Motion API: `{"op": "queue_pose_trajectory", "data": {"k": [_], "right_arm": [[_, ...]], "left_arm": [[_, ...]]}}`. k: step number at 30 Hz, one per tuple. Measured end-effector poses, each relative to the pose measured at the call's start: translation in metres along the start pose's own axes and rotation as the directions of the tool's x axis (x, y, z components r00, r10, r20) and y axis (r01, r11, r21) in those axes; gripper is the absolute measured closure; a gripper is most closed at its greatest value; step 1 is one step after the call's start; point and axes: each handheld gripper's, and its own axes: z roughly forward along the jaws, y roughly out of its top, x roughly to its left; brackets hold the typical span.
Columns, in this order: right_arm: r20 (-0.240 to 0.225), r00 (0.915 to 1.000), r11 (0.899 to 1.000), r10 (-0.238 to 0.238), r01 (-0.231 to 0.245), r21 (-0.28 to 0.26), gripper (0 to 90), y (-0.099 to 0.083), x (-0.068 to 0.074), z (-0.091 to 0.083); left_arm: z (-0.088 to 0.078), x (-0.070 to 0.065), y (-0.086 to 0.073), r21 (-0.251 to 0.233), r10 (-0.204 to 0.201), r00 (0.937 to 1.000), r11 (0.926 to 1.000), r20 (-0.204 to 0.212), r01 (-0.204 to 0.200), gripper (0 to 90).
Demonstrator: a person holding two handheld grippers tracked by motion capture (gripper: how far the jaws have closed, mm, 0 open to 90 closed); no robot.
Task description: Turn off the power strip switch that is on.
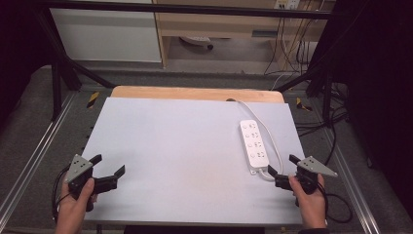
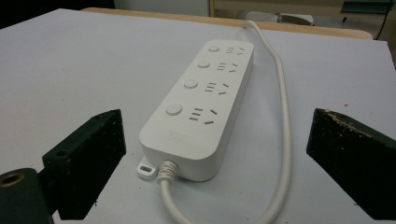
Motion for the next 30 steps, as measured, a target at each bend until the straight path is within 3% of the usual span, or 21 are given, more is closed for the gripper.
{"op": "queue_pose_trajectory", "data": {"k": [5,15,16,23,24,30], "right_arm": [[0.014,0.9999,1.000,-0.002,0.002,-0.011,3.7,0.0018,0.0034,0.0011],[-0.029,0.9993,1.000,0.022,-0.022,0.022,6.0,0.0046,0.0085,0.0005],[-0.026,0.9996,1.000,0.005,-0.004,0.030,4.7,0.0050,0.0092,0.0002],[0.019,0.9998,1.000,0.009,-0.009,0.020,2.3,0.0064,0.0093,-0.0009],[0.029,0.9996,0.999,0.000,-0.001,0.045,2.7,0.0072,0.0091,0.0000],[0.017,0.9998,0.998,-0.007,0.006,0.062,3.4,0.0081,0.0107,-0.0041]], "left_arm": [[0.0005,0.0006,-0.0001,0.001,-0.001,1.0000,1.0000,-0.002,0.001,5.5],[0.0007,0.0008,0.0000,0.005,-0.001,1.0000,1.0000,0.000,0.001,4.9],[0.0007,0.0010,0.0001,0.004,-0.002,1.0000,1.0000,0.000,0.002,4.5],[0.0026,0.0015,-0.0009,0.020,-0.012,0.9999,0.9997,0.009,0.011,4.5],[0.0037,0.0011,-0.0014,0.031,-0.019,0.9998,0.9994,0.011,0.019,4.6],[0.0063,-0.0009,-0.0019,0.042,-0.018,0.9998,0.9990,0.013,0.017,4.6]]}}
